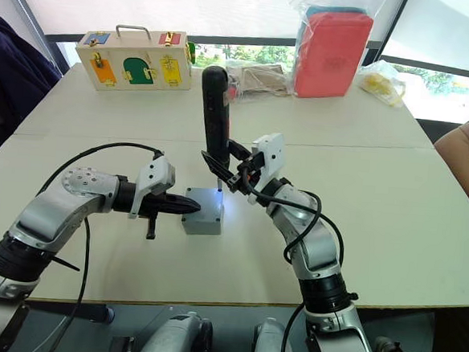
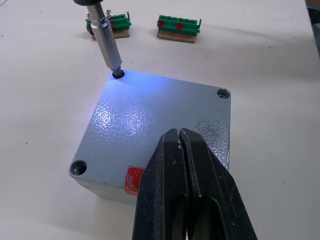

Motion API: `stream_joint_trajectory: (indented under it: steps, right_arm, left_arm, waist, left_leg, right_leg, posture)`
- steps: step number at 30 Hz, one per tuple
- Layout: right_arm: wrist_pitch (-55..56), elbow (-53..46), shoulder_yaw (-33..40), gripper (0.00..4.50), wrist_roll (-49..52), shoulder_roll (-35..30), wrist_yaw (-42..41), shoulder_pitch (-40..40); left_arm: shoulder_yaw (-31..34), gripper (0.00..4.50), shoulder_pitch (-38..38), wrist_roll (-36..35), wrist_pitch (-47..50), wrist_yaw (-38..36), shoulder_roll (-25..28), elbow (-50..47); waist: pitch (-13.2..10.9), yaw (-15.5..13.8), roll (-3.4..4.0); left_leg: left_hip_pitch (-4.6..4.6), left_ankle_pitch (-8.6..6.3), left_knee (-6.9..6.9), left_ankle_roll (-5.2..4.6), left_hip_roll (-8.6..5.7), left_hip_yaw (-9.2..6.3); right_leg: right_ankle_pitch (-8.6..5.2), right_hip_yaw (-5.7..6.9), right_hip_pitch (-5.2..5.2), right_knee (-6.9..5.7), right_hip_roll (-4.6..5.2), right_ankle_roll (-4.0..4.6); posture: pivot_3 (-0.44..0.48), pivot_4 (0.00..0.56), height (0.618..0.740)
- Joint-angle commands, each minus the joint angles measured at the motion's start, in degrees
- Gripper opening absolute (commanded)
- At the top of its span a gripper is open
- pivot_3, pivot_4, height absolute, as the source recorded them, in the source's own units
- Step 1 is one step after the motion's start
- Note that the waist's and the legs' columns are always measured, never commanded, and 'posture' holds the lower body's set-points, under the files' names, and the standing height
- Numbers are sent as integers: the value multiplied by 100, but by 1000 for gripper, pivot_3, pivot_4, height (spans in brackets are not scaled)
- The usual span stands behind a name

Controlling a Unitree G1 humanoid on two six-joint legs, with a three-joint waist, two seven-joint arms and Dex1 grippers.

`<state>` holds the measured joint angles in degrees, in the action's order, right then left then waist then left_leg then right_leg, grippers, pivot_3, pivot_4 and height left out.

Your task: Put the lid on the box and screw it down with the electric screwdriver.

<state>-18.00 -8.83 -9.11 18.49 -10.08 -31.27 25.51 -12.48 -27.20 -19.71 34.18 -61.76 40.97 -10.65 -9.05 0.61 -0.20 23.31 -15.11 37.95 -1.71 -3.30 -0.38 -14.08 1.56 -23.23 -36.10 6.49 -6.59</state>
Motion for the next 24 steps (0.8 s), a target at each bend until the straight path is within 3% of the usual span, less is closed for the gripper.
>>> stream_joint_trajectory:
  steps: [1,6,11,16,20,24]
  right_arm:
    - [-368,59,63,1842,-1,-100,54,-37]
    - [-859,-474,466,1842,392,-211,161,418]
    - [-1818,-1085,1209,1842,1255,-483,406,1359]
    - [-3118,-1030,2171,1842,2259,-576,1264,2283]
    - [-5209,-412,3080,1842,3381,-1322,1757,3006]
    - [-6857,420,3071,1842,3209,-2543,1777,3327]
  left_arm:
    - [-57,0,32,104,-53,-17,0,95]
    - [-100,0,7,140,-127,-39,-28,173]
    - [-55,0,14,122,-192,-55,-60,247]
    - [607,0,-282,-567,197,137,-414,302]
    - [1024,0,-663,-1097,663,112,-402,47]
    - [884,0,-621,-1262,793,-285,42,-602]
  waist:
    - [0,0,0]
    - [-1,-15,1]
    - [-12,-28,11]
    - [-15,-4,13]
    - [-39,-17,1]
    - [-41,-4,5]
  left_leg:
    - [0,0,0,0,0,0]
    - [2,0,0,0,-1,0]
    - [22,0,0,-1,-5,0]
    - [24,-1,-7,-2,-6,0]
    - [39,0,-5,-1,-6,-6]
    - [72,-2,-2,-5,-11,-2]
  right_leg:
    - [0,0,0,0,0,0]
    - [0,0,-3,0,3,0]
    - [0,1,-11,-3,15,0]
    - [0,2,-14,1,17,0]
    - [1,10,-24,-2,24,0]
    - [1,9,-43,8,31,1]
  posture:
    - [0,150,740]
    - [0,150,740]
    - [0,150,740]
    - [0,150,740]
    - [0,150,740]
    - [0,150,740]
